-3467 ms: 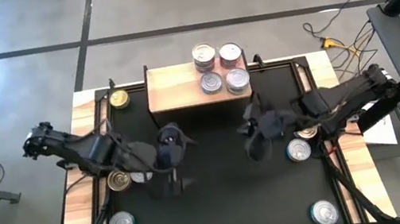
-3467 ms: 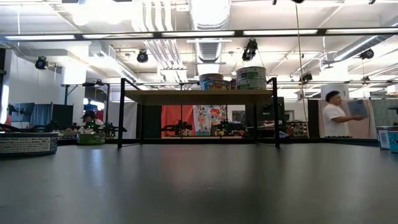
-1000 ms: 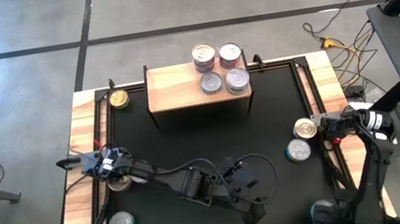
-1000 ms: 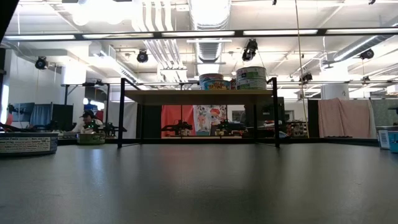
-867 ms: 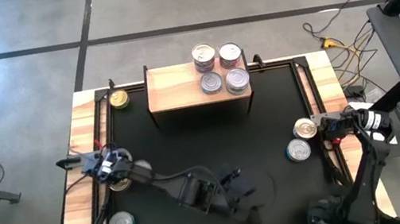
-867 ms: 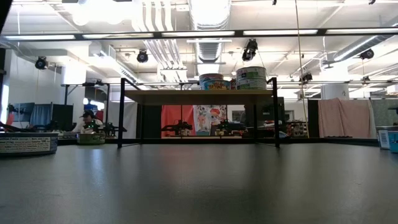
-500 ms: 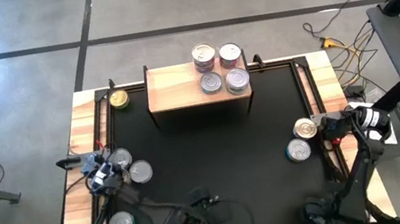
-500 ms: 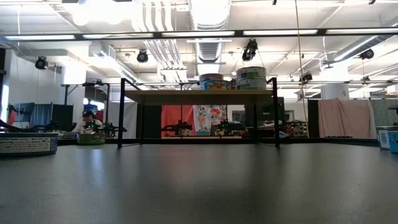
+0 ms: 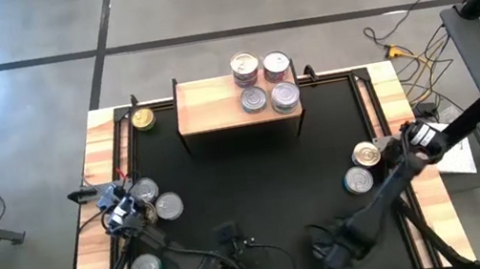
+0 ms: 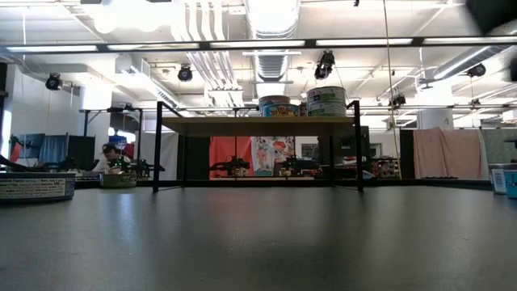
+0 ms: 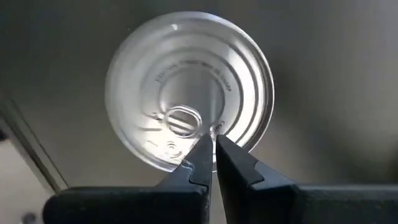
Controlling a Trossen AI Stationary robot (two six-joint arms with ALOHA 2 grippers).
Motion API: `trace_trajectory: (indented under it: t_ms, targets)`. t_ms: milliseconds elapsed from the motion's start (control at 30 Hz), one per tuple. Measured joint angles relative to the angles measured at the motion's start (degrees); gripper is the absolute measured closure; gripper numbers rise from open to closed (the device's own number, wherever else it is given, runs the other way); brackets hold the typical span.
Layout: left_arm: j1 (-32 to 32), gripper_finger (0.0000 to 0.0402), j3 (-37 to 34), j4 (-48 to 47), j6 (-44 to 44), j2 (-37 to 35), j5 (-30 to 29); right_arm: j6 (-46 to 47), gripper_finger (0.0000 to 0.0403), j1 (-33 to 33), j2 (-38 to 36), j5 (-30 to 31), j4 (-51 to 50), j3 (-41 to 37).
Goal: Stack canned seafood by type on shelf
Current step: Stack the yellow-blue tuna can on top of the other yellow-blue tuna can on the shelf
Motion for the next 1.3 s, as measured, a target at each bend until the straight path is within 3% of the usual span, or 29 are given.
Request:
trace_trajectory:
  t_ms: [200, 333, 700, 967, 1167, 1300]
  targets:
    - [0.0, 0.0045, -0.1, -7.9, 0.3, 0.0, 3.0, -6.1, 0.0390, -4.0, -0.1, 0.6, 0.8, 6.6]
    - [0.0, 0.0045, -0.1, -7.7, 3.1, 0.0, 2.8, -7.6, 0.0390, -3.8, -0.3, 0.4, -2.8, 11.6]
    - [0.7, 0.0045, -6.5, -7.7, 3.2, -0.1, 1.6, 0.0, 0.0390, -2.2, -1.5, 3.8, -35.4, 15.3]
    - [0.5, 0.0045, -10.5, -5.1, 3.2, -0.6, 7.5, -0.5, 0.0390, -2.9, -5.5, 8.2, -33.7, 5.5]
    - [0.0, 0.0045, -12.2, -2.1, 4.1, -2.3, 8.5, 16.3, 0.0390, -2.8, -14.7, 8.7, -33.5, -8.8]
    - [0.4, 0.0045, -12.4, -2.0, 5.4, -2.6, 7.8, 28.7, 0.0390, -3.4, -22.6, 5.4, -33.4, -16.2]
